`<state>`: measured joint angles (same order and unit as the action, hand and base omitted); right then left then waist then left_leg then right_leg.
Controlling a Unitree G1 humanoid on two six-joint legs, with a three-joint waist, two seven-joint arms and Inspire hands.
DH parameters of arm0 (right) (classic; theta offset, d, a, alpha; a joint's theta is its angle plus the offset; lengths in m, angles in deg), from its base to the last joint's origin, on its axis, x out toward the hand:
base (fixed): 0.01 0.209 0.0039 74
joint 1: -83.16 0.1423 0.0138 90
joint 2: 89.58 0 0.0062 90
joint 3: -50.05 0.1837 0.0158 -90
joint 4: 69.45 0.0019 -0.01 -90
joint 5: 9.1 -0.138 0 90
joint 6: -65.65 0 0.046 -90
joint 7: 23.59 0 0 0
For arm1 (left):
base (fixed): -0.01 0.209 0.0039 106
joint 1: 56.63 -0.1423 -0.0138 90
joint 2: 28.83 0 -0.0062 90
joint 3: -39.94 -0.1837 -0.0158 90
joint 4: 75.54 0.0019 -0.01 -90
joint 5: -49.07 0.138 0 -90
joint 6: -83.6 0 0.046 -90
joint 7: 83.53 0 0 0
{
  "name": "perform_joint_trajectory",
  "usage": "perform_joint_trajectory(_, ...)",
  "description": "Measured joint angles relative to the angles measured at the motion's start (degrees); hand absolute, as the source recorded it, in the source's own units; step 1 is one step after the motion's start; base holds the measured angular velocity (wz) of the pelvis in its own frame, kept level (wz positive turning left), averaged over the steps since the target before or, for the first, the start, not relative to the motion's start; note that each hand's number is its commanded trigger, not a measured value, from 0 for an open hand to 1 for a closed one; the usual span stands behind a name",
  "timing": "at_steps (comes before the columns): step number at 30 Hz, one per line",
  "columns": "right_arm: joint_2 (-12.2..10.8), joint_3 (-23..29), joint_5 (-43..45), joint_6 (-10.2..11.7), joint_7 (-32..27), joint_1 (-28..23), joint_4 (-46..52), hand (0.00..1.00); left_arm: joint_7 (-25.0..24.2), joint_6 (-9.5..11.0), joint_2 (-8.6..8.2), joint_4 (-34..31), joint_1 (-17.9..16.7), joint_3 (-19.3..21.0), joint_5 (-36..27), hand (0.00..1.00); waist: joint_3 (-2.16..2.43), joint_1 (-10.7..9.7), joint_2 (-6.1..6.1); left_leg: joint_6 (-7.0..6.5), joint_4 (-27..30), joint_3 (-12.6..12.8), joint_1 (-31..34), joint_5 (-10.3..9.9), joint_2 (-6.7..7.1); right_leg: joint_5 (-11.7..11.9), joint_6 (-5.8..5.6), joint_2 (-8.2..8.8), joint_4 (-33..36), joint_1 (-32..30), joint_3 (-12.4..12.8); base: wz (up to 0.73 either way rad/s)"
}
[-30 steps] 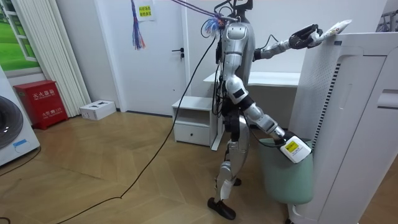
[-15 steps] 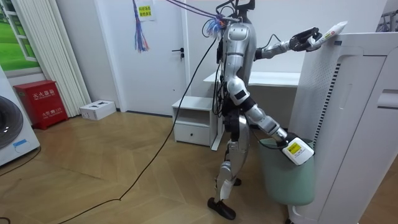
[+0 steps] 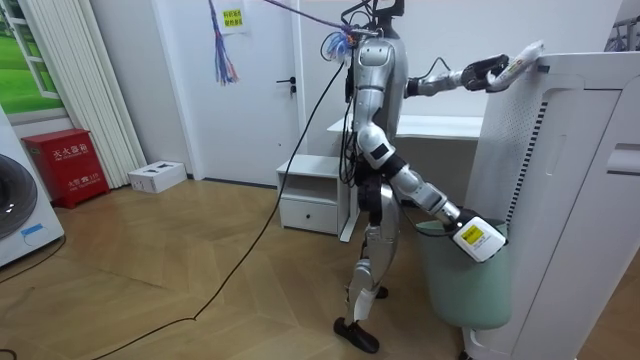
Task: Pick garbage
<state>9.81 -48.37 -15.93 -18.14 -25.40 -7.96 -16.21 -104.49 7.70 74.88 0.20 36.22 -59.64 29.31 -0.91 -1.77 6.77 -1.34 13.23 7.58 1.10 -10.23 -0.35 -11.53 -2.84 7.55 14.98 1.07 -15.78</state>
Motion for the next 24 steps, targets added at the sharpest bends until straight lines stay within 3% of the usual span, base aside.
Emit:
perform_joint_trajectory(2, 0.03, -0.48, -0.06, 0.00, -0.16, 0.00, 0.18, 1.00, -1.01, -0.55, 0.25, 1.22, -1.30, -1.93, 0.10, 1.00, 0.01, -0.31, 0.02, -0.07, 0.09, 0.04, 0.41, 0.06, -0.03, 0.04, -0.02, -0.04, 0.06, -0.42, 0.02, 0.00)
perform_joint_trajectory(5, 0.02, -1.77, -0.01, 0.00, -0.15, 0.05, 1.08, 1.00, -2.63, -3.20, 0.44, 3.38, -3.78, -5.68, 0.36, 1.00, 0.18, -1.02, 0.25, -0.08, 0.40, 0.17, 1.33, 0.06, -0.02, 0.03, 0.02, 0.14, 0.78, -1.63, -0.02, 0.00)
perform_joint_trajectory(11, 0.03, -3.02, 0.01, 0.00, 0.16, 0.55, 1.28, 1.00, -4.99, -5.39, 1.02, 7.21, -3.93, -9.27, 0.34, 1.00, -0.02, -1.40, -0.13, -0.11, 0.44, 1.07, 2.39, 0.08, -0.04, 0.06, 0.04, 0.28, 1.23, -3.28, 0.73, -0.05)
perform_joint_trajectory(24, -0.20, -4.52, 0.01, 0.01, 0.70, 1.01, 1.26, 1.00, -6.01, -5.38, 1.10, 7.51, -3.92, -11.61, 0.35, 1.00, -0.06, -2.40, -0.11, -0.14, 0.44, 1.77, 2.67, 0.10, -0.11, 0.05, 0.05, 0.28, 1.72, -4.17, 1.61, -0.01)
